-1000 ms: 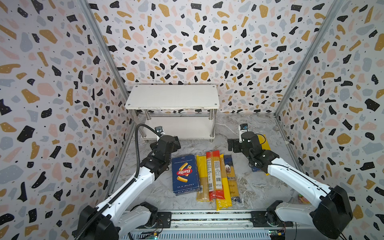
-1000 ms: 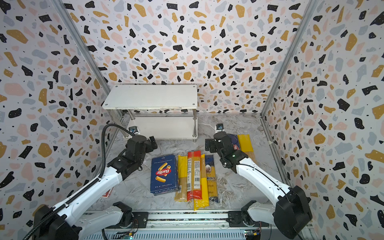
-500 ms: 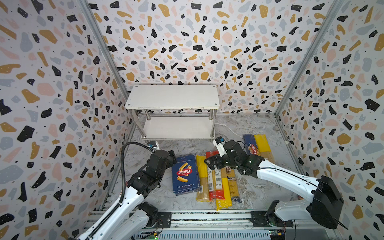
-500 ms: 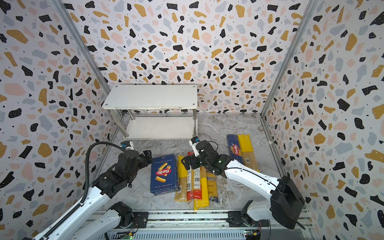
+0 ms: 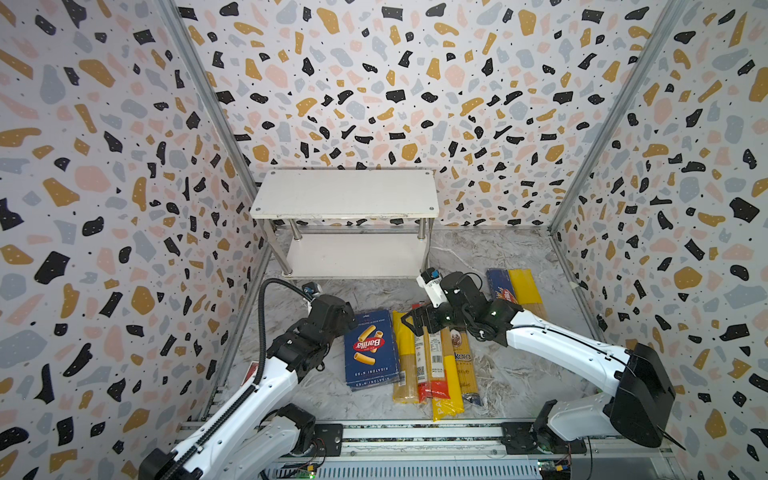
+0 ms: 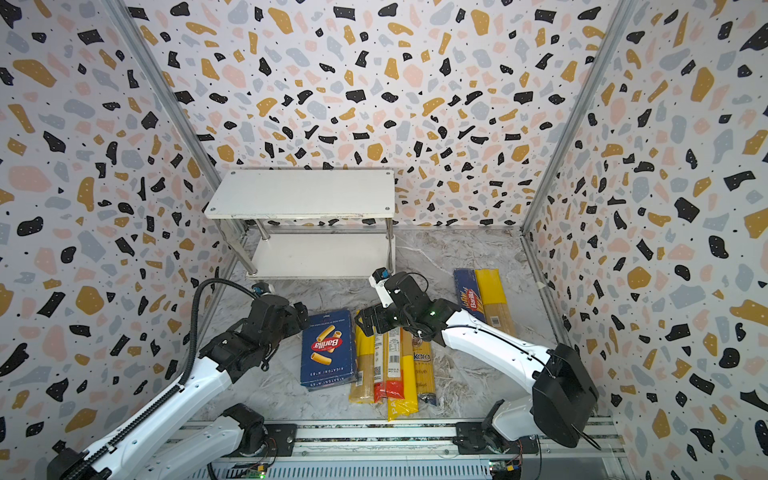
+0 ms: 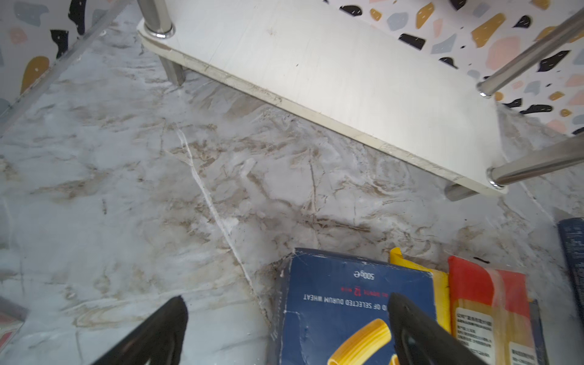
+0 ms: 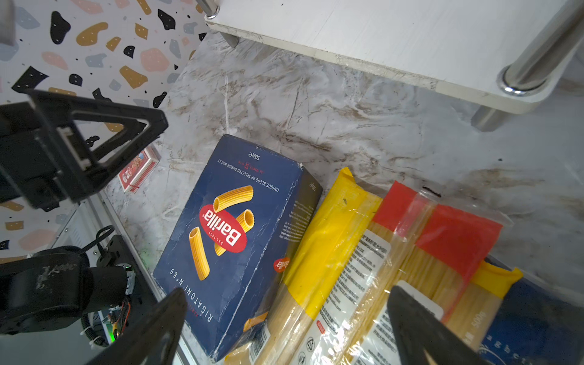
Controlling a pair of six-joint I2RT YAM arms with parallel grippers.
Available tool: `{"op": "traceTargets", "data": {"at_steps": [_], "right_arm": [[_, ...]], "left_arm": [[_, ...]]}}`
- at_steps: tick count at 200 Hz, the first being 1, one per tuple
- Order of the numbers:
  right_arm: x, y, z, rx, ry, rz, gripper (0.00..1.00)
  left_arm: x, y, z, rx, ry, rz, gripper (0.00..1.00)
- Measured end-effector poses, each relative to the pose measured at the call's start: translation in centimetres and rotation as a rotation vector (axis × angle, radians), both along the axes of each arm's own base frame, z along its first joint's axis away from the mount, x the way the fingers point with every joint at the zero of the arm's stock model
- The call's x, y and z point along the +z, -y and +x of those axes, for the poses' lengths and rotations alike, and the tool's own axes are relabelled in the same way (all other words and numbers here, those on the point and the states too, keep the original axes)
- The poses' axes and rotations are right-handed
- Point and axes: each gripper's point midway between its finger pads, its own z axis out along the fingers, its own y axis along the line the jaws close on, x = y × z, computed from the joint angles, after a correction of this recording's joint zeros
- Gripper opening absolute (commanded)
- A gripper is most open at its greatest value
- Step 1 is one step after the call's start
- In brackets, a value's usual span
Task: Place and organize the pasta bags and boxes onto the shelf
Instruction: 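Reach the right gripper to the blue Barilla box while the left arm approaches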
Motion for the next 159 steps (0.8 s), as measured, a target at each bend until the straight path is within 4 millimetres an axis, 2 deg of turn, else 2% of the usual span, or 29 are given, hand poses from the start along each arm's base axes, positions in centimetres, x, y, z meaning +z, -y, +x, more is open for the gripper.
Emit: {"op": "traceTargets", "data": {"at_steps": [26,58,86,116,134,159], "right_arm": [[-1.1,-0.5,-0.5,0.031,-0.04,-0.005,0.99],[-1.1,-1.0,-1.2,0.059,-0.08,0.019,0.99],[-0.7,-1.7,-2.1,0.091,-0.13,0.065,0.99],[-0.3,-2.6,-2.9,0.12,-0.17,0.109,0.99],[-1.3,-3.2,-3.1,0.13,-0.208,0.106,0.99],[-3.8,-3.8,-3.2,0.13,-0.275,0.079,0.99]], "left_arm": [[-1.0,-1.6,0.4,0.044,-0.042,-0.008,0.99],[-1.6,-1.1,0.0,0.013,-0.054,-0.03,0.96],[-3.3,-1.1,-1.5,0.0,-0.079,-0.054,0.8],[-3.8,-1.0,-2.2,0.0,-0.082,-0.077,0.76],[-4.1,-0.6,-2.3,-0.014,-0.099,-0.09,0.74],[-4.6,0.1,-2.4,-0.037,-0.129,-0.119,0.62]]}}
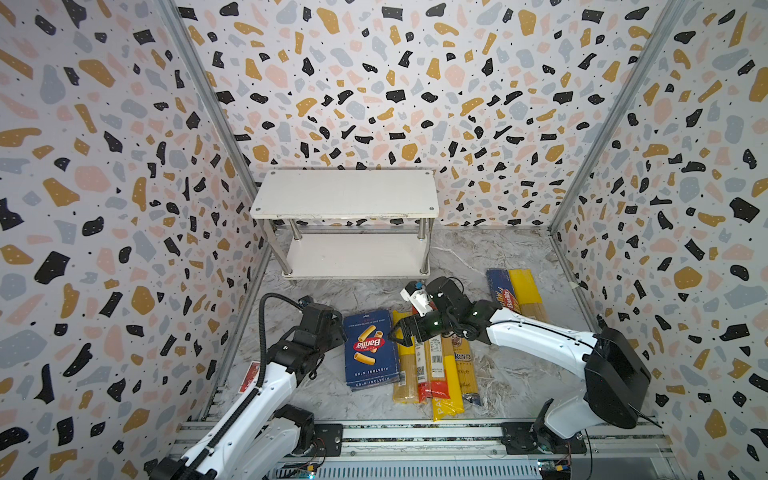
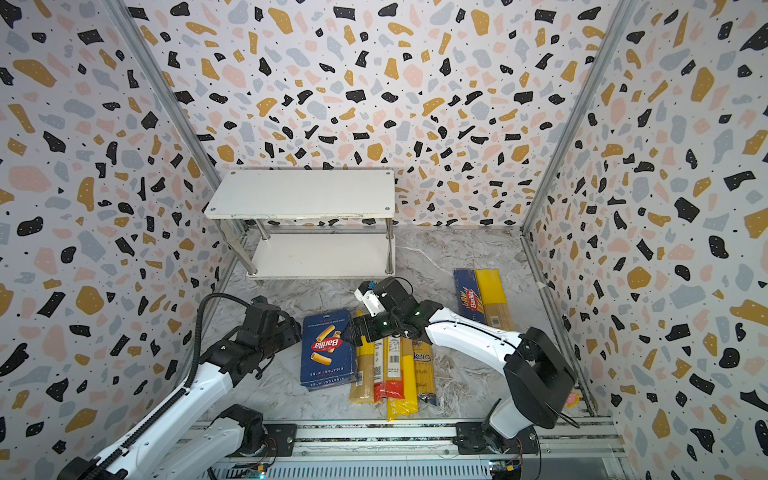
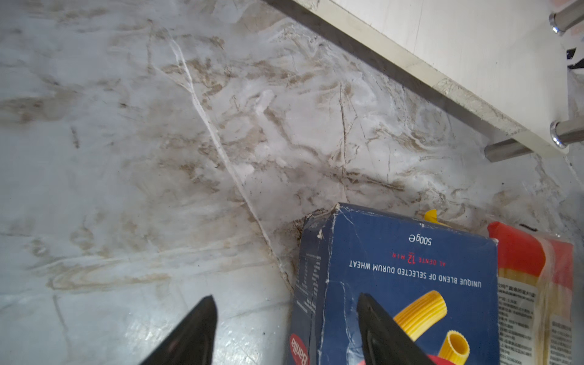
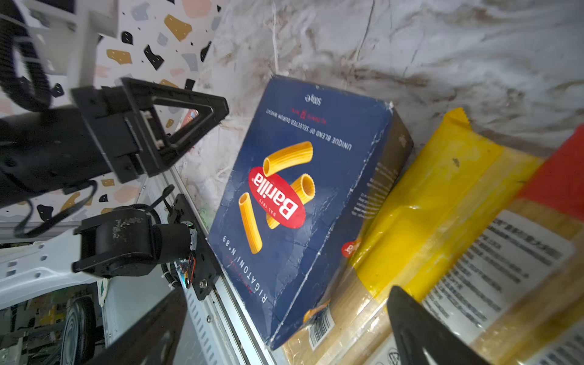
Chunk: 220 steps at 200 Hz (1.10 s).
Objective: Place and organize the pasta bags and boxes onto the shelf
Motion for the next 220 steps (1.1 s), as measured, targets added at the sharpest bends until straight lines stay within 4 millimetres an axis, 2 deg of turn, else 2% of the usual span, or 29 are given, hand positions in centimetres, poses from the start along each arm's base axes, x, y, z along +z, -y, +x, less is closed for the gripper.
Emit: {"op": "traceTargets", "data": {"at_steps": [20,43,59,80,151,198,220], "right_arm": [[-1.9,-0.2,0.1,-0.004,-0.043,-0.03,0.99],[-3.8,-0.4,0.0,-0.001,-0.084,-0.059,0.99],[-5.1,-0.6,-0.1,0.002,-0.113,-0.076,0.99],[-6.5,-0.8,-0.3,0.008,-0.148,-0.088,0.99],[-5.4,-2.5,0.1,0.021,-0.147,-0.04,0.99],[-7.4,-3.4,0.2,0.029,-0.185,-0.065,0.99],[-7.6,-4.0,0.2,0.036,-0.205,-0.053,0.99]], "left_arm": [[-0.3,0.5,-0.1,-0.009,0.002,-0.033,0.61],[-1.6,0.8,-0.9,-0.015,-0.021,-0.06,0.6],[-2.5,0.9,-1.5,-0.011,-0.037,-0.084,0.49],[-3.3,1.3,-2.0,-0.015,-0.046,-0.123,0.47],[-3.6,2.2,-2.0,-0.025,-0.011,-0.192,0.43],[-4.0,2.3,-2.0,-0.031,0.011,-0.209,0.39],[-4.2,2.6,-2.1,-0.028,0.028,-0.239,0.37]]}}
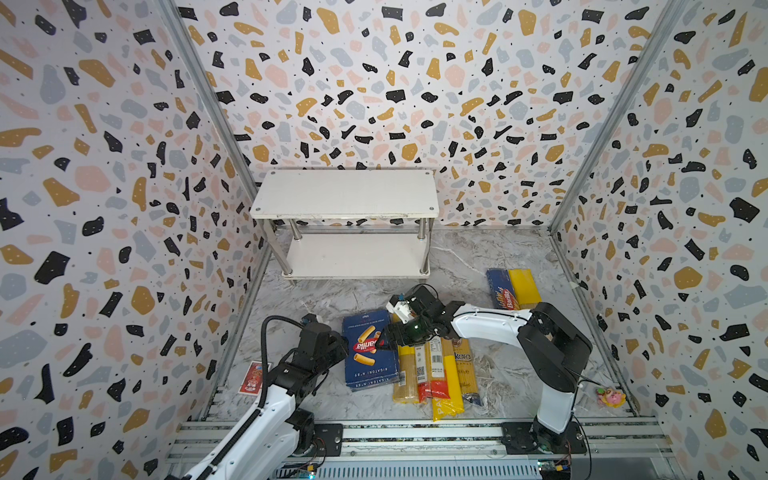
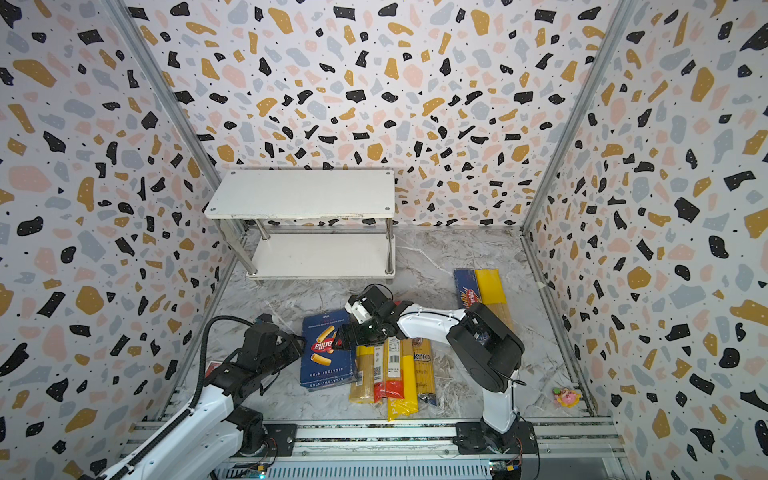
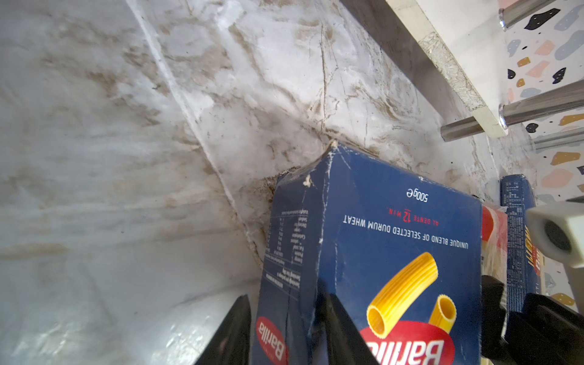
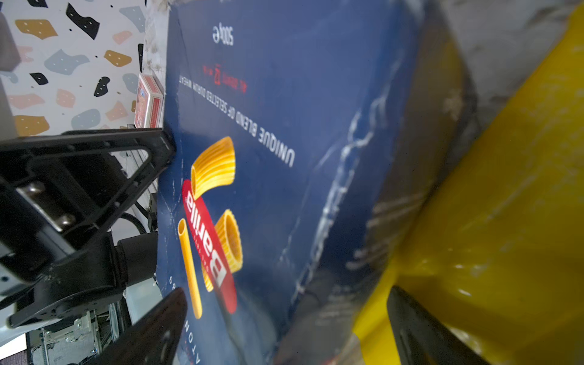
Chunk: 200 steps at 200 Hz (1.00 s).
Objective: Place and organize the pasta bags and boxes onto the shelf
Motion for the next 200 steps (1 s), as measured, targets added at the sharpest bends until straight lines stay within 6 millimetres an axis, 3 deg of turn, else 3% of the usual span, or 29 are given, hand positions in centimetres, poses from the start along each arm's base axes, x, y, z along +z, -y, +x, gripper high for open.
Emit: {"op": "traceTargets", "data": {"at_steps": [65,154,200], "right_arm": [[-0.4,-1.0,-0.1,-0.004,-0.072,0.044,0.99],[-1.0,-2.0,-0.3,-0.004,-0.099,0.0,1.0],[-0.8,-1.6,-0.1,-0.013,-0.115,0.048,1.0]], "left_arm": [[-0.2,0.5,0.0,-0.004,0.017,-0.04,0.29],[0.0,1.1,0.8,0.0,0.08,-0.109,0.04],[0.1,1.1,0.8,-0.003,0.086,-0.12,0.01]]}}
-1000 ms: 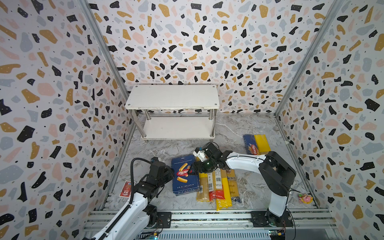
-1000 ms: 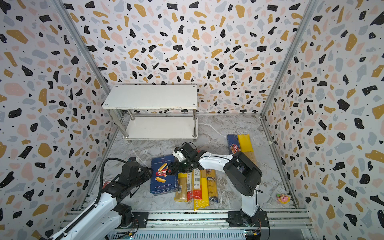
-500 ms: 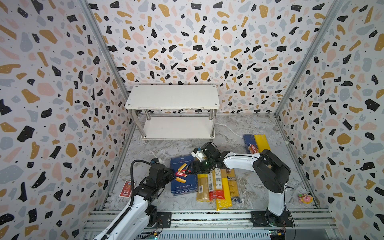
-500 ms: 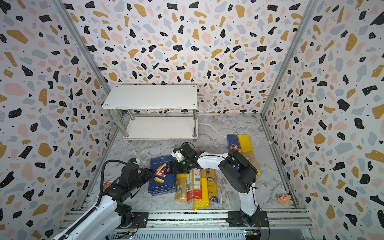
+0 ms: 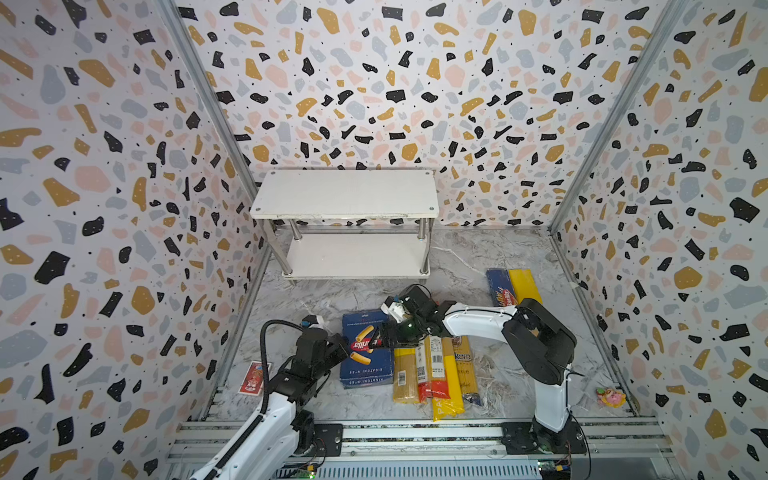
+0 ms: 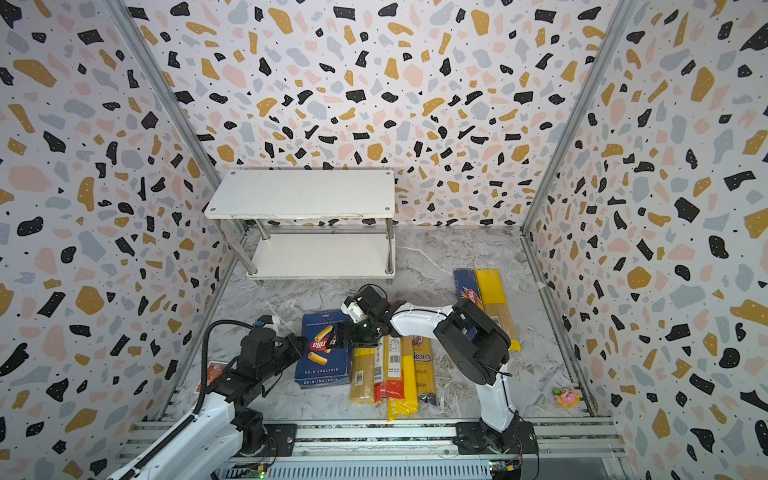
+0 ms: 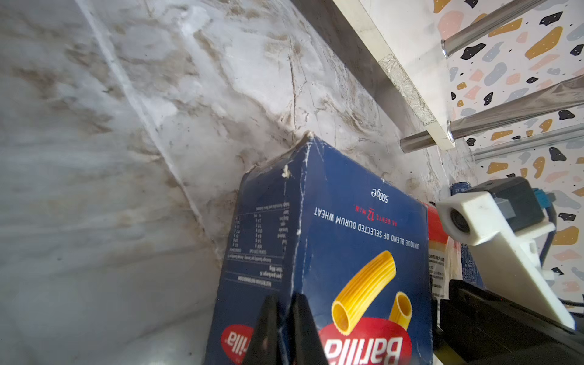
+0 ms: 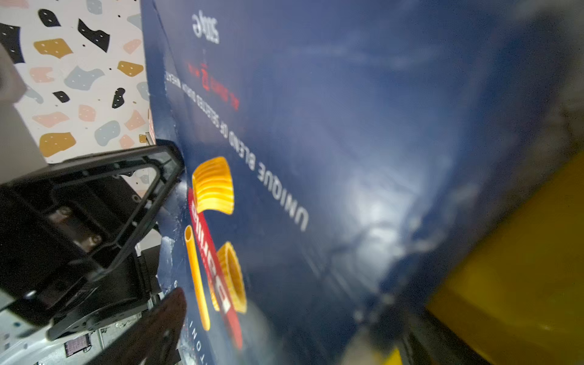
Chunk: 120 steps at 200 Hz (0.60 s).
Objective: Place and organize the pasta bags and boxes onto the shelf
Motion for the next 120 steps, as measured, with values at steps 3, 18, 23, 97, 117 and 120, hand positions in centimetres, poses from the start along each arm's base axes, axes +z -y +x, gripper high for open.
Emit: {"op": "traceTargets", "data": {"at_steps": [3,18,23,97,117,120], "right_arm": [[0.1,0.1,0.0,-0.002,0.0,0.006,1.0],[0.4,0.6,0.0,-0.002,-0.004,0.035,1.0],[0.4,0.7,0.0,-0.001,-0.006,0.042,1.0],[0.8,1.6,-0.1,-0.001,-0.018,0.057,0.99],[0.7,1.9,-0.1,-0.004,-0.016,0.04,0.99],[0.7,1.9,-0.1,-0.004,-0.017,0.038,0.99]], "left_arm": [[0.0,0.0,0.0,-0.001,0.001,-0.002,0.01],[0.1,0.2,-0.1,-0.006,0.002,-0.014,0.0],[0.1,0.2,-0.1,-0.008,0.003,-0.019,0.0],[0.3,1.2,-0.1,-0.031,0.017,-0.096,0.0],[0.2,1.5,-0.1,-0.034,0.024,-0.131,0.0],[0.2,1.5,-0.1,-0.034,0.026,-0.135,0.0]]}}
